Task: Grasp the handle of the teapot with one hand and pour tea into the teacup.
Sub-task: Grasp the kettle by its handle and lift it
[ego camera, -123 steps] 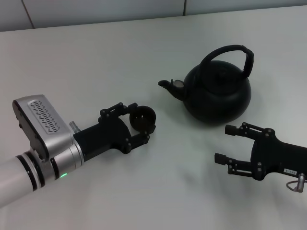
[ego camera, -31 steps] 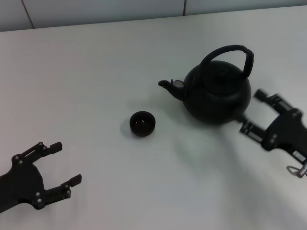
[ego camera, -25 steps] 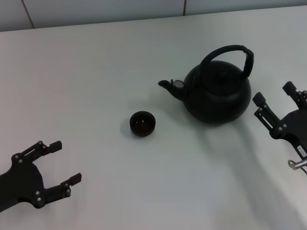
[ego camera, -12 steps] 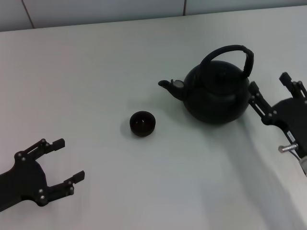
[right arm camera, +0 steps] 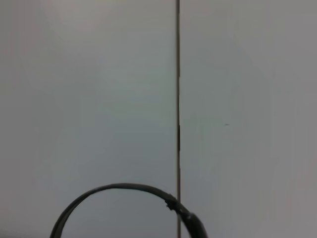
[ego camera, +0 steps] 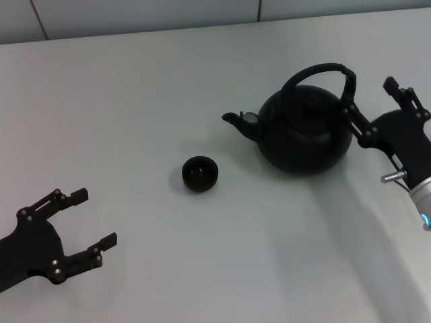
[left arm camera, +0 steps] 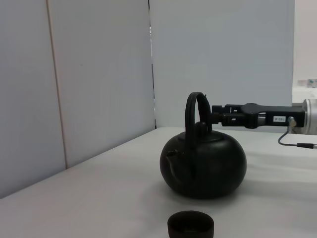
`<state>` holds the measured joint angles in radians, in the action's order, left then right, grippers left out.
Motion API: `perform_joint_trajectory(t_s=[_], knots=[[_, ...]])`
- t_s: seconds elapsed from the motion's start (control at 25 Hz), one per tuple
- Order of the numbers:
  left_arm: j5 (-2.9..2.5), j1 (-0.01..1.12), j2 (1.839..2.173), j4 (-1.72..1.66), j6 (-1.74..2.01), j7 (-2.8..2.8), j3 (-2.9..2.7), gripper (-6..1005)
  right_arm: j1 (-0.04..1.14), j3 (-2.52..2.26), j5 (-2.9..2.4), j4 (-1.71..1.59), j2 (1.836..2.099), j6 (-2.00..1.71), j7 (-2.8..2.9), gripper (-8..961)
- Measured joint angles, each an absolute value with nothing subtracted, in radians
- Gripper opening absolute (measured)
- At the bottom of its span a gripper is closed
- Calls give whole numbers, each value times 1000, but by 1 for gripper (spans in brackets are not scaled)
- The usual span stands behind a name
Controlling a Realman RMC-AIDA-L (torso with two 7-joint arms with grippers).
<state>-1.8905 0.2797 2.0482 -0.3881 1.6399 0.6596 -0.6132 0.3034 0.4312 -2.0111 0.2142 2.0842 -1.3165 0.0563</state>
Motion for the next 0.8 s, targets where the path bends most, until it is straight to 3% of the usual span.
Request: perform_joint_trajectory(t_s=[0.8], knots=[[-1890,285,2057,-388,1640,660,-589,863,340,434,-2003,199,2083,-1288,55,785]])
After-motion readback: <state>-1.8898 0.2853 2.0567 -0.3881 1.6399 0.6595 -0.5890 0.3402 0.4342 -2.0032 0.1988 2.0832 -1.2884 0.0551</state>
